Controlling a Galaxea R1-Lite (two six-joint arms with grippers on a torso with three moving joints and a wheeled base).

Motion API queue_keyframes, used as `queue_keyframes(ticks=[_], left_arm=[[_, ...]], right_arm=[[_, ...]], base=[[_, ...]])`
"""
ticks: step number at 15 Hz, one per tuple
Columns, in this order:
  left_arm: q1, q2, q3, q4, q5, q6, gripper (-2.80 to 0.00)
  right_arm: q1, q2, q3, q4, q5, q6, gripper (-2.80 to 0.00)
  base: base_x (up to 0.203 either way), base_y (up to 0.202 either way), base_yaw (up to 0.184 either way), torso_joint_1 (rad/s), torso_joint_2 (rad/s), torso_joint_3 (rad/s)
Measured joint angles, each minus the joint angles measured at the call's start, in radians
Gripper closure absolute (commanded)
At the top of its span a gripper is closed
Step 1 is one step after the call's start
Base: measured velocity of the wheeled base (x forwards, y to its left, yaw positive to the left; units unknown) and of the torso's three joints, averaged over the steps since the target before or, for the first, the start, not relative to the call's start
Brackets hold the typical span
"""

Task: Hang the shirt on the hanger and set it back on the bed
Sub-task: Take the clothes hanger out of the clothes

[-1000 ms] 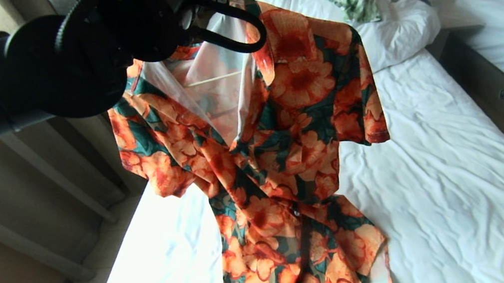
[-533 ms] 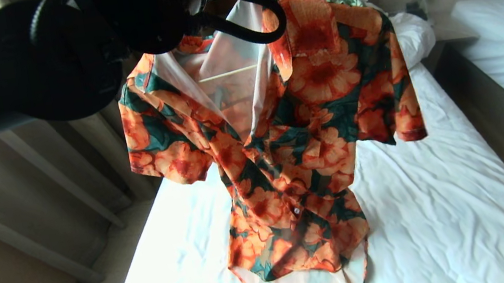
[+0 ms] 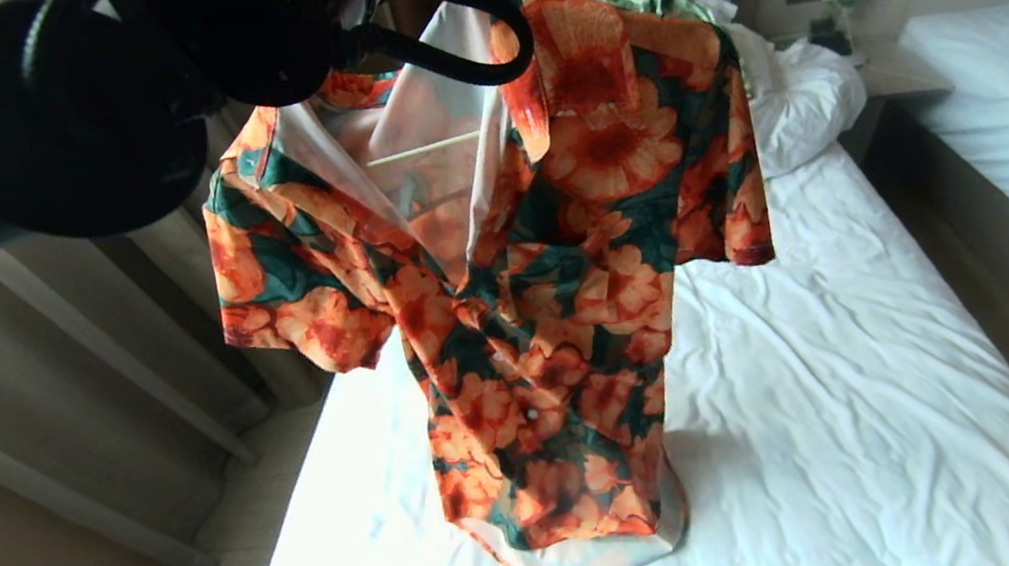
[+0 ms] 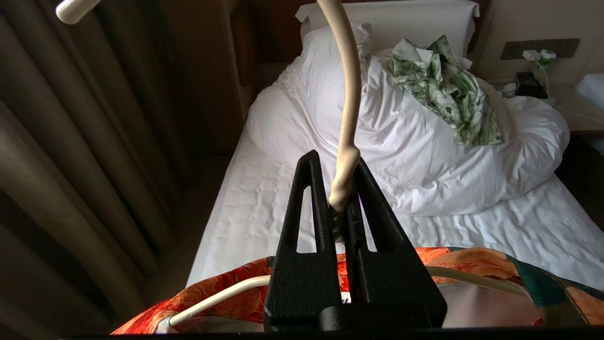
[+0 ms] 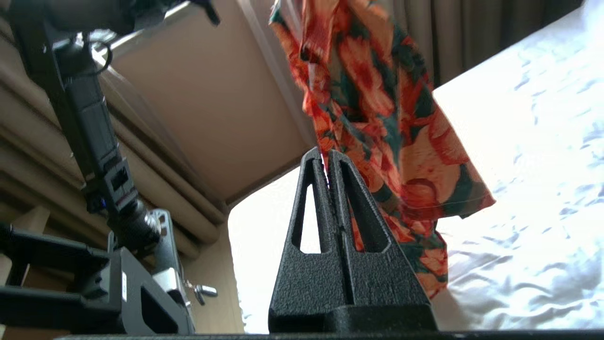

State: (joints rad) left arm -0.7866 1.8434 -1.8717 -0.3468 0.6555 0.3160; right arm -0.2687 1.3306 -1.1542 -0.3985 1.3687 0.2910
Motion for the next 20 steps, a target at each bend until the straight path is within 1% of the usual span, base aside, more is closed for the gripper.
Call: queue_keyframes(ticks=[1,2,5,6,7,8,9,10,12,15,18,20], left_arm=[[0.000,-0.003,0.000,0.002,0.000,0.001,0.00],[-0.002,-0.007,-0.001,0.002,0.000,0.003,0.00],[-0.013,-0.010,-0.008,0.004,-0.003,0.024,0.00],[-0.021,-0.010,-0.015,0.003,-0.005,0.027,0.00],[-0.029,-0.009,-0.020,0.003,-0.007,0.031,0.00],[-0.038,-0.009,-0.022,0.004,-0.007,0.032,0.00],[-0.047,-0.009,-0.023,0.003,-0.007,0.032,0.00],[-0.053,-0.008,-0.023,0.004,-0.006,0.033,0.00],[-0.057,-0.006,-0.024,0.004,-0.005,0.033,0.00],[-0.057,-0.005,-0.025,0.001,-0.003,0.044,0.00],[-0.056,-0.004,-0.025,0.000,-0.004,0.044,0.00],[-0.057,-0.002,-0.019,-0.004,-0.001,0.043,0.00]], right_arm=[[0.000,-0.001,-0.019,0.000,-0.015,0.038,0.00],[-0.001,-0.005,-0.041,-0.001,-0.036,0.093,0.00],[-0.001,-0.022,-0.113,0.001,-0.134,0.275,0.00],[-0.001,-0.028,-0.131,0.001,-0.154,0.333,0.00],[-0.001,-0.032,-0.140,0.001,-0.158,0.375,0.00],[0.003,-0.033,-0.141,0.001,-0.158,0.386,0.00],[0.012,-0.030,-0.137,0.000,-0.156,0.385,-2.33],[0.031,-0.022,-0.134,-0.001,-0.155,0.379,-2.80],[0.084,0.005,-0.126,0.002,-0.154,0.354,-2.80],[0.168,0.049,-0.108,0.018,-0.156,0.338,-2.80],[0.240,0.090,-0.058,0.030,-0.159,0.266,-2.80],[0.259,0.106,-0.041,0.047,-0.161,0.206,-2.80]], base=[[0.000,0.000,0.000,0.032,-0.05,-0.035],[0.000,0.000,0.000,0.000,0.00,0.000],[0.000,0.000,0.000,0.000,0.00,0.000],[0.000,0.000,0.000,0.000,0.00,0.000],[0.000,0.000,0.000,0.000,0.00,0.000],[0.000,0.000,0.000,0.000,0.00,0.000],[0.000,0.000,0.000,0.000,0.00,0.000],[0.000,0.000,0.000,0.000,0.00,0.000],[0.000,0.000,0.000,0.000,0.00,0.000],[0.000,0.000,0.000,0.000,0.00,0.000],[0.000,0.000,0.000,0.000,0.00,0.000],[0.000,0.000,0.000,0.000,0.00,0.000]])
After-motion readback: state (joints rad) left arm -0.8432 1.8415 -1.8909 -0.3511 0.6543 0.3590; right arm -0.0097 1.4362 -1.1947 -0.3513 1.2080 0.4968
